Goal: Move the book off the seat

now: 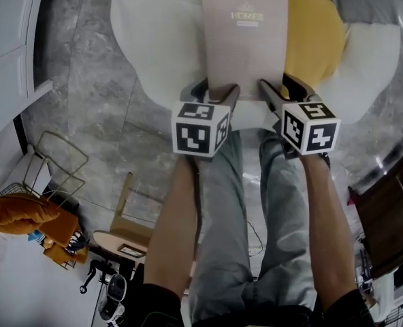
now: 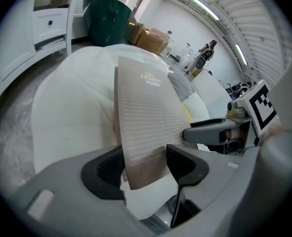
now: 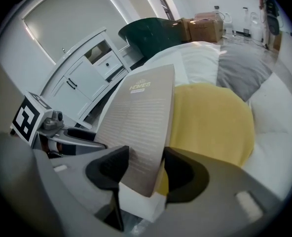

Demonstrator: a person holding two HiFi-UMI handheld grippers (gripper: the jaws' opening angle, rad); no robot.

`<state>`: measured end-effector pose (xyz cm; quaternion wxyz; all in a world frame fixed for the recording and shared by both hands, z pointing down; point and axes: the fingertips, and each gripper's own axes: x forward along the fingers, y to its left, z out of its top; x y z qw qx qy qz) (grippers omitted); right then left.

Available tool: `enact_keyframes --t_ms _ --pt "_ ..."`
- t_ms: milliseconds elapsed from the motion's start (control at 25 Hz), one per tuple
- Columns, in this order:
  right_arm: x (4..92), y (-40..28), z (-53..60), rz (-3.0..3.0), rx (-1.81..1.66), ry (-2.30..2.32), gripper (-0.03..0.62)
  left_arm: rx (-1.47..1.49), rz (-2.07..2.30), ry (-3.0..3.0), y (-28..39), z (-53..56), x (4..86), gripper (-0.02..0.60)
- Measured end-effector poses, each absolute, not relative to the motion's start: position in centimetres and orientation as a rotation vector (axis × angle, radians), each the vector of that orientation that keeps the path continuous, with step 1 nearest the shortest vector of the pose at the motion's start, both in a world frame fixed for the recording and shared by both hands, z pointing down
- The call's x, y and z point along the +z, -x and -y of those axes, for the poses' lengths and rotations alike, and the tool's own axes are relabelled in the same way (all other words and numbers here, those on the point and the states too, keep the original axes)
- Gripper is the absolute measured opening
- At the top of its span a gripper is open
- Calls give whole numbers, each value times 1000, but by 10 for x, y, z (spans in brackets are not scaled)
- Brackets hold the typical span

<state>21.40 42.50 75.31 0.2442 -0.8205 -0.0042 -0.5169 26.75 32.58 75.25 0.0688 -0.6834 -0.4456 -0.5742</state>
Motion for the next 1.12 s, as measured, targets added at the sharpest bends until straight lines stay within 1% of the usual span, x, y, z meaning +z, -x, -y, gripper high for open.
enact_keyframes --t_ms 240,560,720,880,1120 --pt "710 -210 -428 -164 -1439 2364 227 -1683 1225 2256 -248 -322 710 276" --pt "652 -222 -415 -399 -1424 2483 227 -1621 1036 2507 -239 -303 652 276" --pt "624 -243 -388 -563 -1409 2535 227 -1583 891 2643 -247 -275 625 278" --pt "597 -246 -370 -688 -1405 2567 227 -1581 778 2740 -237 -257 599 278" --pt "582 -252 -286 -921 -1397 2582 227 -1534 540 2868 -228 -174 581 278"
